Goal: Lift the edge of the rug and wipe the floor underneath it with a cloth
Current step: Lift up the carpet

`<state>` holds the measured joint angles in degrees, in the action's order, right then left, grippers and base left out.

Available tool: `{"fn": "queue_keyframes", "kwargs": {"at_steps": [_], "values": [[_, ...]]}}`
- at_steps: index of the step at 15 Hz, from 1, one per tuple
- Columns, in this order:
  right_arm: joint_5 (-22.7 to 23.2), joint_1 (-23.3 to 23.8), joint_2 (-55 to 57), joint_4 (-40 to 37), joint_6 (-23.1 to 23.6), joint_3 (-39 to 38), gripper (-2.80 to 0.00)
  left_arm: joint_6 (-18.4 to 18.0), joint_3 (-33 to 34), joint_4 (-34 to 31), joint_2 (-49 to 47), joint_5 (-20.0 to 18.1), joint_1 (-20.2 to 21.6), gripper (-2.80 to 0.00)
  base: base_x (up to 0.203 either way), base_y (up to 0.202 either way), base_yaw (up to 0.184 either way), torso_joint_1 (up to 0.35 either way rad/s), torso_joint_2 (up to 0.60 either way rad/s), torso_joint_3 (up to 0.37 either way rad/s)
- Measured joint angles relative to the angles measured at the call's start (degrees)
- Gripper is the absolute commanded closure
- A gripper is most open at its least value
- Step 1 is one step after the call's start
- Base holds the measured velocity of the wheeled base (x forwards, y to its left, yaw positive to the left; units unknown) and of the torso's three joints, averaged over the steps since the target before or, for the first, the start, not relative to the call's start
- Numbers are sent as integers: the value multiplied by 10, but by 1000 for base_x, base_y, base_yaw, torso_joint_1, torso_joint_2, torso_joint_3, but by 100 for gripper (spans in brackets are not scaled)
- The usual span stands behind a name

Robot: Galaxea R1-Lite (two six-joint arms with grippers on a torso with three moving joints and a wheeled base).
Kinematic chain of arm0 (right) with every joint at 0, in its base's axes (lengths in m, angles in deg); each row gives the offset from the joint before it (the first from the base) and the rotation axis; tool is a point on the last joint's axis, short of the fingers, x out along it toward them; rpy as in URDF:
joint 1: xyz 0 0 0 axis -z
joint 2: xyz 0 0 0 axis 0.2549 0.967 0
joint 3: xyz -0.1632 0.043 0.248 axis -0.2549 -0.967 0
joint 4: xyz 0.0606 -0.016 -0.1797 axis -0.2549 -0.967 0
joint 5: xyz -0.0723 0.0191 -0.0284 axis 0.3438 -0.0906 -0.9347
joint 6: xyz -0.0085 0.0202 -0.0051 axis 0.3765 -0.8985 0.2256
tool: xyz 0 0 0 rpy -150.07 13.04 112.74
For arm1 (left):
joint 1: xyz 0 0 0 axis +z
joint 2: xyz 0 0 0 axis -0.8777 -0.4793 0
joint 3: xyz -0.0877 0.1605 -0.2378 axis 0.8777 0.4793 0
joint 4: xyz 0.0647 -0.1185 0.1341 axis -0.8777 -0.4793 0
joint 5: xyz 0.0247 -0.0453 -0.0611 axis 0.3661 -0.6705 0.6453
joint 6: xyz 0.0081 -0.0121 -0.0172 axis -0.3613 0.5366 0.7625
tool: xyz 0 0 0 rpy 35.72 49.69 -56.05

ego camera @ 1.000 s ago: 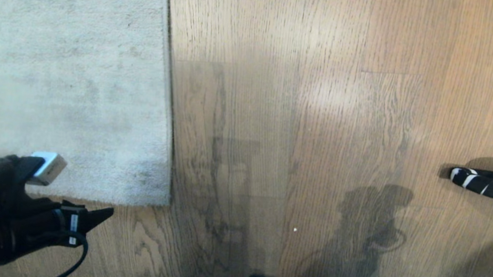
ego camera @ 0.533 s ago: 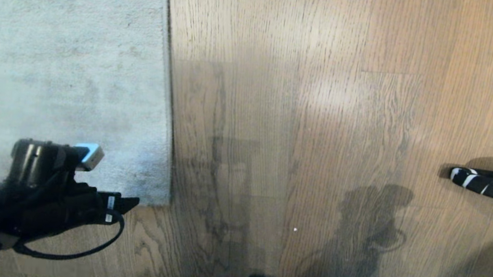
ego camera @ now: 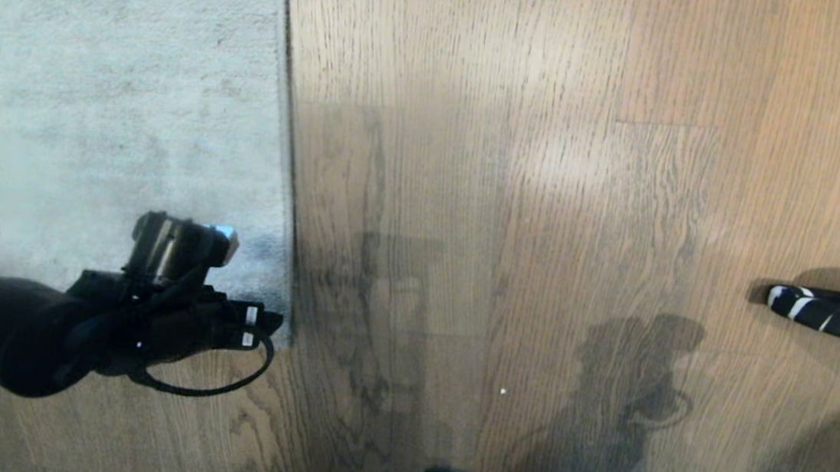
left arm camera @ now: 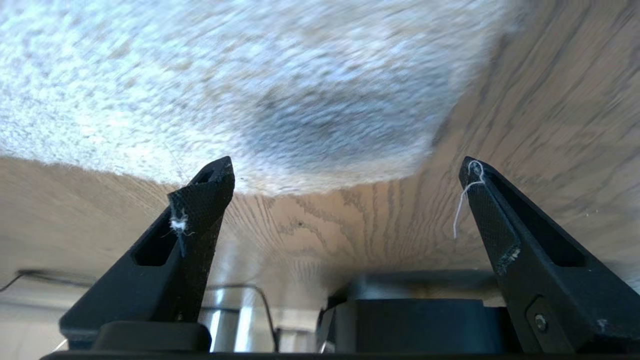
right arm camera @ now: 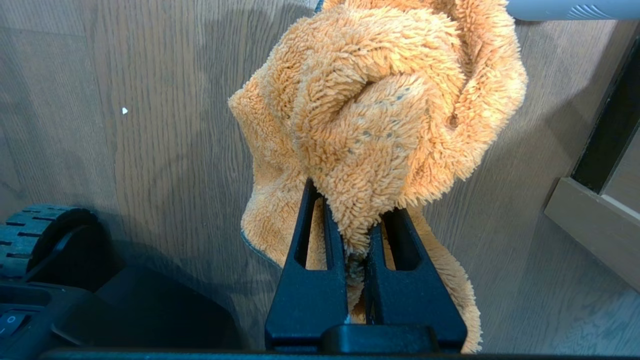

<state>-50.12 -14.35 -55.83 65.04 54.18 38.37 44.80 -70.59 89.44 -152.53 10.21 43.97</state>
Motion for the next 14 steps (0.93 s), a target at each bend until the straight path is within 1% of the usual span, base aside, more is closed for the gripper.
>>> {"fn": "queue_keyframes", "kwargs": {"at_steps": [2, 4, 8, 12, 14], "values": [[0, 0, 0, 0, 0, 0, 0, 1, -34, -43, -9, 22, -13, -280, 0, 0, 0, 0, 0, 0], [0, 0, 0, 0, 0, 0, 0, 1, -55, -52, -17, 51, -24, -280, 0, 0, 0, 0, 0, 0], [0, 0, 0, 0, 0, 0, 0, 0, -89, -99, -24, 103, -42, -280, 0, 0, 0, 0, 0, 0], [0, 0, 0, 0, 0, 0, 0, -3, -105, -104, -35, 140, -55, -280, 0, 0, 0, 0, 0, 0], [0, 0, 0, 0, 0, 0, 0, -11, -110, -102, -43, 159, -59, -280, 0, 0, 0, 0, 0, 0]]}}
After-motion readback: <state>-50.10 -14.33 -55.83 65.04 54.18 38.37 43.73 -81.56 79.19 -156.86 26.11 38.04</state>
